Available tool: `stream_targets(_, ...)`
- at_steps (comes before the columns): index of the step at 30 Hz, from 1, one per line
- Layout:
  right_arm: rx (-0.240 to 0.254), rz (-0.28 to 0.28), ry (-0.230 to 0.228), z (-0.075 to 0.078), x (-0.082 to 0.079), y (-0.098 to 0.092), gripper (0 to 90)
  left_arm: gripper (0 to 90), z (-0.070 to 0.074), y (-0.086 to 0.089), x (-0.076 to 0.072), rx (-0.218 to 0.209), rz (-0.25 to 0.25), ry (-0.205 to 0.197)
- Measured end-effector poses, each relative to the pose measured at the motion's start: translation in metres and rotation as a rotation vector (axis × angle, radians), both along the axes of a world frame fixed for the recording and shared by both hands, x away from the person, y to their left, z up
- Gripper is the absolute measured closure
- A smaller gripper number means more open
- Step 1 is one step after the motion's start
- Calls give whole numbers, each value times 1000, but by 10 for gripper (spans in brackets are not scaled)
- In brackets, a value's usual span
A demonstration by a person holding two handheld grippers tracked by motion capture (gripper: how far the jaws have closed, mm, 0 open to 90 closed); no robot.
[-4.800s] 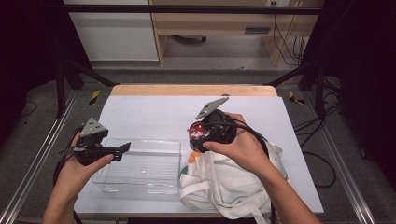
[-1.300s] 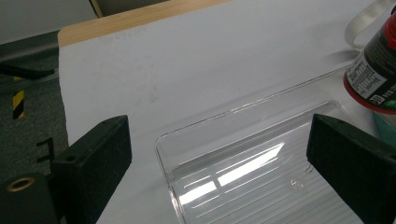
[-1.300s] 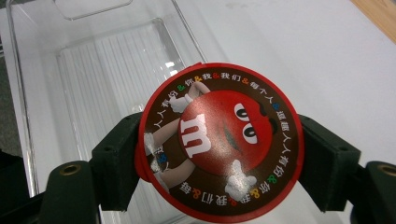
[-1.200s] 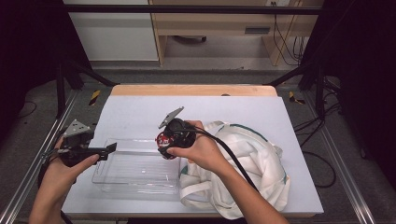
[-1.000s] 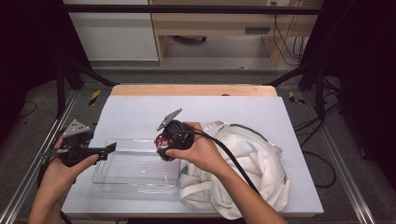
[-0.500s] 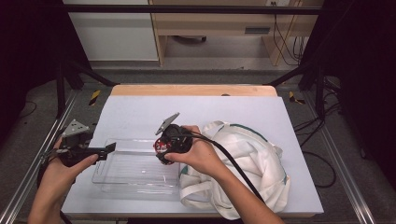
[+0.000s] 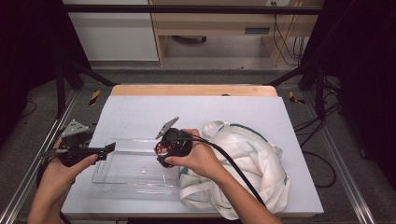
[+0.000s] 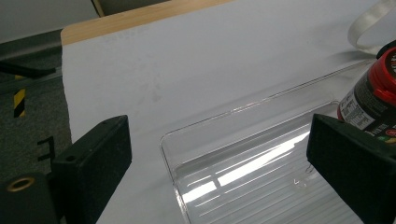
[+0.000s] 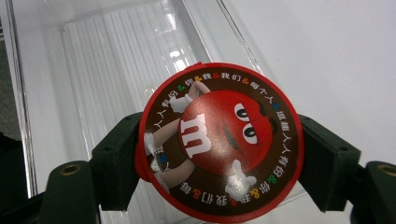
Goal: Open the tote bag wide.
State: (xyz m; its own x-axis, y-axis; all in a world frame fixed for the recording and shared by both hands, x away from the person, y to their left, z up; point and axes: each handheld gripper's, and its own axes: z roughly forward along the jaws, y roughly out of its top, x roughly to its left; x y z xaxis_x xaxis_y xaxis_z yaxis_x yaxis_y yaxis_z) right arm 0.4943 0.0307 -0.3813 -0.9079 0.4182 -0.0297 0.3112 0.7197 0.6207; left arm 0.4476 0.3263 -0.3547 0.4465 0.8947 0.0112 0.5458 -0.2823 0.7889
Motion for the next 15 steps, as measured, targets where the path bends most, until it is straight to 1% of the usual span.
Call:
stream_targets(6,-4,0,-4,-3,0,0,252,67,0,1,0,-3,4,-2)
stream_targets(7,-7,-7,0,-3,-1,0,252,67,0,1,0,-3,4,-2)
stream_targets(9,-12,0,-1,-5,-1,-1,253,67,0,1,0,-4,3,-2)
stream_targets(10,-9,-10,1,-6,-1,0,253,67,0,1,0,-4,3,-2)
stream_targets(12,-13,-4,-2,-7,-1,0,253,67,0,1,0,-3,3,-1)
stream_targets(14,-18,-4,6,-8,-1,-1,252,67,0,1,0,-2,3,0)
stream_targets(15,-17,-2,1,-9,0,-1,252,67,0,1,0,-2,2,1)
